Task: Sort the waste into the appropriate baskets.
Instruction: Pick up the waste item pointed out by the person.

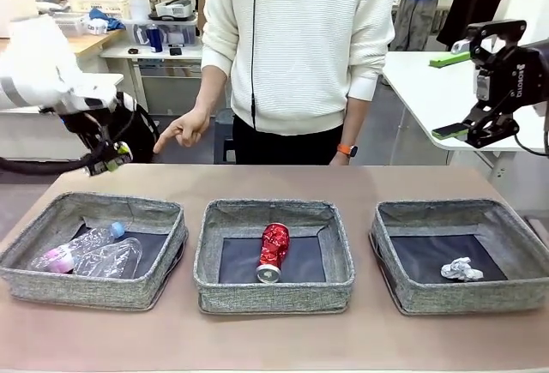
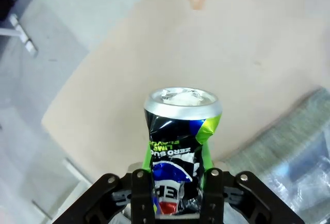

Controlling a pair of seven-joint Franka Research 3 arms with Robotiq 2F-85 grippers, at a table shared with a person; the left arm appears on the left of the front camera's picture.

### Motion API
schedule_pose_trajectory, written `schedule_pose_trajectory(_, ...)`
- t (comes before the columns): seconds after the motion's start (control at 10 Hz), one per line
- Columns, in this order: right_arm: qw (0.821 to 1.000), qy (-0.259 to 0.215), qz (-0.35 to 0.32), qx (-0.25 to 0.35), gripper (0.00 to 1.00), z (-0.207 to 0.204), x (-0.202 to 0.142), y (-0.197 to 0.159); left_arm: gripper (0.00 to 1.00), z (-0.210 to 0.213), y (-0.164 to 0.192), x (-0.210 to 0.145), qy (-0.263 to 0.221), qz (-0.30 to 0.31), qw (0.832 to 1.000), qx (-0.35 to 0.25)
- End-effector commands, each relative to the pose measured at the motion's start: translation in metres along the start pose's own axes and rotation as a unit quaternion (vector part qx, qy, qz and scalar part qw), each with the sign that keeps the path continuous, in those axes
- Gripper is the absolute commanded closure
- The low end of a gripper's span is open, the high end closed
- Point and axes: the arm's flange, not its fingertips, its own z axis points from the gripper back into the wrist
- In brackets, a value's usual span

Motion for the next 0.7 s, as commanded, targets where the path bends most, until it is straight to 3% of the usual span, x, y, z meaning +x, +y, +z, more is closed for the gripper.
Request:
schedule_pose_trajectory(0.0,1.000,0.002,0.011,0.009,0.00,0.002,0.001,0.003,1.00,0.100,-0.050,-0.027,-0.005,-0.071,0.997,-0.037)
schedule_pose_trajectory(0.1,1.000,0.002,0.011,0.009,0.00,0.002,0.001,0.003,1.00,0.137,-0.079,-0.034,-0.011,-0.058,0.993,-0.104)
schedule_pose_trajectory(0.2,1.000,0.002,0.011,0.009,0.00,0.002,0.001,0.003,1.00,0.163,-0.112,-0.044,-0.006,-0.039,0.994,-0.107)
schedule_pose_trajectory(0.3,1.000,0.002,0.011,0.009,0.00,0.002,0.001,0.003,1.00,0.179,-0.149,-0.064,-0.028,-0.028,0.995,-0.092)
schedule_pose_trajectory(0.4,1.000,0.002,0.011,0.009,0.00,0.002,0.001,0.003,1.00,0.179,-0.175,-0.085,-0.079,-0.064,0.993,-0.065)
schedule_pose_trajectory(0.5,1.000,0.002,0.011,0.009,0.00,0.002,0.001,0.003,1.00,0.166,-0.178,-0.099,-0.138,-0.120,0.983,0.001)
schedule_pose_trajectory(0.6,1.000,0.002,0.011,0.009,0.00,0.002,0.001,0.003,1.00,0.200,-0.158,-0.063,-0.033,-0.063,0.993,-0.095)
